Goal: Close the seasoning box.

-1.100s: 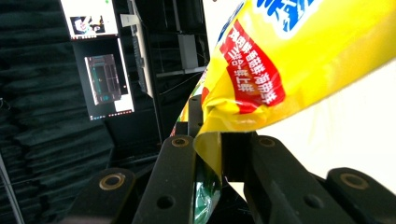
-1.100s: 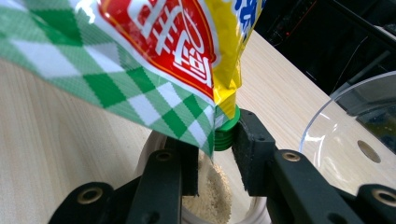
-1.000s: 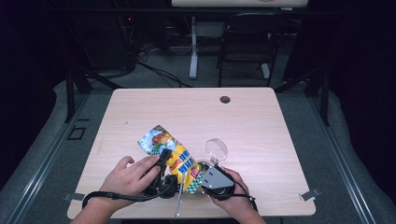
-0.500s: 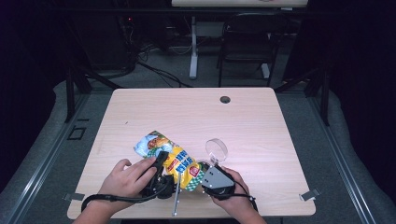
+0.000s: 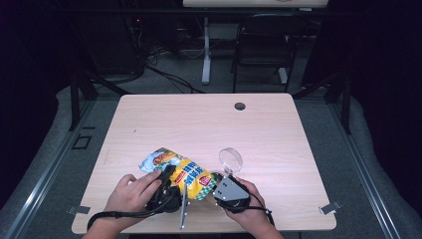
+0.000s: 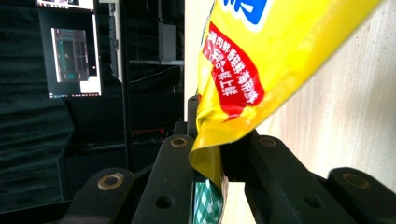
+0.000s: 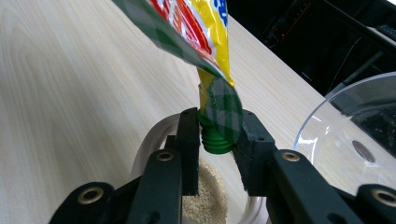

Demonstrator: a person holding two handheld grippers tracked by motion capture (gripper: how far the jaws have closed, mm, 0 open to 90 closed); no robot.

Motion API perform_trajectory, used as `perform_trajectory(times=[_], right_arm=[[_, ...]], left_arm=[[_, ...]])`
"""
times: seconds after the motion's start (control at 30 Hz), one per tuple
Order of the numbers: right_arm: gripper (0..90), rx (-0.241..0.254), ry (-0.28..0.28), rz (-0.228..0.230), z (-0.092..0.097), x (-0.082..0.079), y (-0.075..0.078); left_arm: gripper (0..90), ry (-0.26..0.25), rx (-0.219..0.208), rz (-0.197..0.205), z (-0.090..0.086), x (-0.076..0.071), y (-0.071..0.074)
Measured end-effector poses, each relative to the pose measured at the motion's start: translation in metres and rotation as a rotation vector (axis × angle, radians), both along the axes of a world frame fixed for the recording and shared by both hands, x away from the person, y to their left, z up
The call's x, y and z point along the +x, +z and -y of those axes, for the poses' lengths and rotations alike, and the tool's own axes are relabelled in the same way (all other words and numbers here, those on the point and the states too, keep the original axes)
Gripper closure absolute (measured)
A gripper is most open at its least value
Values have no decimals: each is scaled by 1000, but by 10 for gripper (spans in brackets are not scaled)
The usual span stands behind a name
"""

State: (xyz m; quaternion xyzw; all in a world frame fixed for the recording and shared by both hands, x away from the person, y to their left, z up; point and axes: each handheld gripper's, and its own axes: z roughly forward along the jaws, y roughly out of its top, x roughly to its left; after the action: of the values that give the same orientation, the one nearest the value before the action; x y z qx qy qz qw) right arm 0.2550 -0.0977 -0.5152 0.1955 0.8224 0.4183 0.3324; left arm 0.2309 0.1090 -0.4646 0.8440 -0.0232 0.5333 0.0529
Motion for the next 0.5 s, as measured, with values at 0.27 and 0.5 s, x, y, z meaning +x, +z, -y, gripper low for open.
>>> perform_trajectory(times=[0.27,0.5], right_arm=[[725,6,-2,-1,-1,0,0],[725,12,-6,-4,0,1,0]], left_arm=[[840,25,-81,-39,-6,2,-6],[837,38,-127,-64,-8,3,-13]])
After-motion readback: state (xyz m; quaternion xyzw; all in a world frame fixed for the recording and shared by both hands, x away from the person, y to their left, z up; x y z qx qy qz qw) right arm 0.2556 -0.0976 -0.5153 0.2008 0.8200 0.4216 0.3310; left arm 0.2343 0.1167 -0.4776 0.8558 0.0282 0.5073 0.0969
